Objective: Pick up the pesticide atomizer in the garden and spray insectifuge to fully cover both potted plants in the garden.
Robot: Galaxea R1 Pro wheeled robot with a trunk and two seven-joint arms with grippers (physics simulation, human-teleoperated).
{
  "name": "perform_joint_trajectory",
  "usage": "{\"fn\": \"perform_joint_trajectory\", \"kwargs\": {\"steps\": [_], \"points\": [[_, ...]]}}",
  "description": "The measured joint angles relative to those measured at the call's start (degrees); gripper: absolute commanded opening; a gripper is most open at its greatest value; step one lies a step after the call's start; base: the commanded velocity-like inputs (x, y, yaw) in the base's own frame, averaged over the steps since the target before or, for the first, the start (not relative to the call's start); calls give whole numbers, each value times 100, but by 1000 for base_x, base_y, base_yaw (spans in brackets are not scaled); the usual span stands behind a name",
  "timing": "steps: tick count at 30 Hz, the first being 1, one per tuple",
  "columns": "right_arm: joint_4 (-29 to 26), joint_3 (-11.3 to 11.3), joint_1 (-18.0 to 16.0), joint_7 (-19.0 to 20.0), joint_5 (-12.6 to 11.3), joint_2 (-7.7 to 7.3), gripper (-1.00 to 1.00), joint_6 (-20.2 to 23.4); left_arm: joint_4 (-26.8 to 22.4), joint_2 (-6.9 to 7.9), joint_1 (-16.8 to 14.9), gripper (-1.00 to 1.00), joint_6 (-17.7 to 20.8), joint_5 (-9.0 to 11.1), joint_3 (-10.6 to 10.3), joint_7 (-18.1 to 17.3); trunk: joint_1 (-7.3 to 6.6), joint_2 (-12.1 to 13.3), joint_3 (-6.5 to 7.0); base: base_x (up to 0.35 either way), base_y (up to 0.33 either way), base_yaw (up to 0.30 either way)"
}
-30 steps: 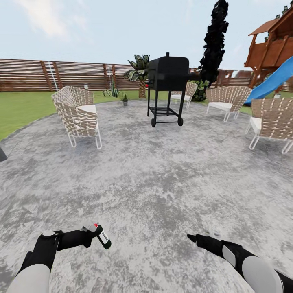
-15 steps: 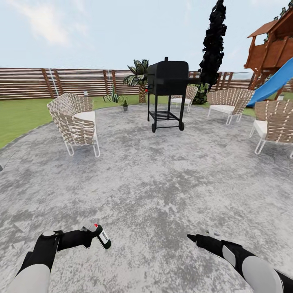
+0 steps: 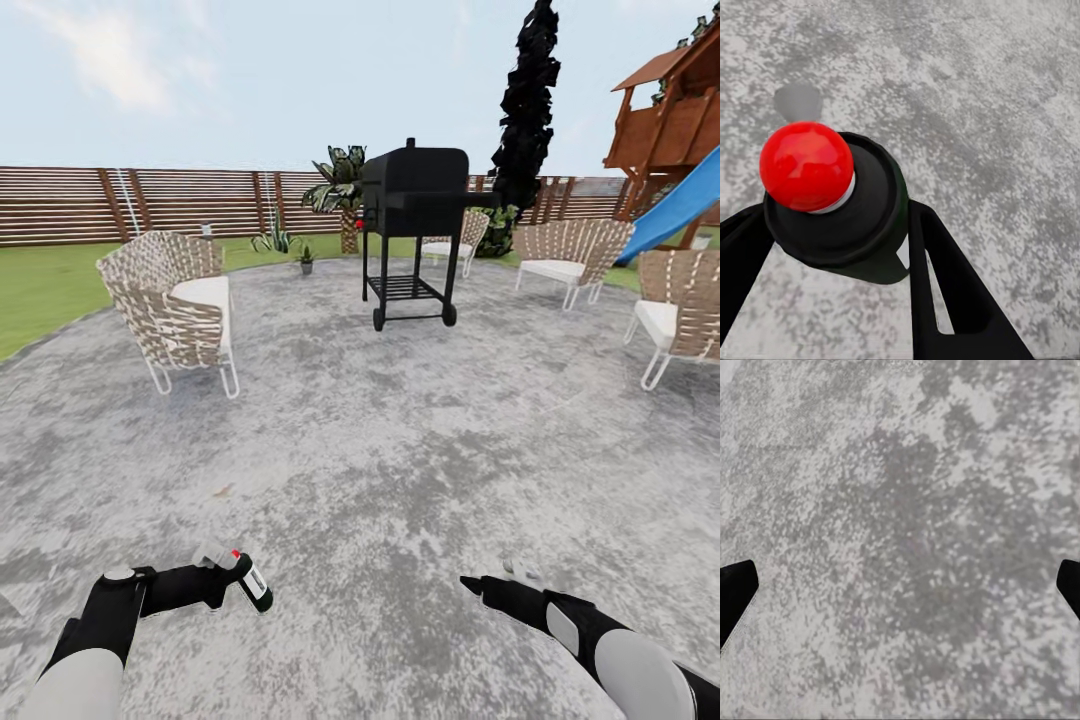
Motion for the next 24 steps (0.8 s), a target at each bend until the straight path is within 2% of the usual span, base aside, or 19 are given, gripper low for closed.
{"fn": "perform_joint_trajectory", "kwargs": {"steps": [24], "points": [[0,-4,3,0,0,0,100,-2,-1,0,-1,-100,0,0,0,0,0,0,0,335,0,0]]}}
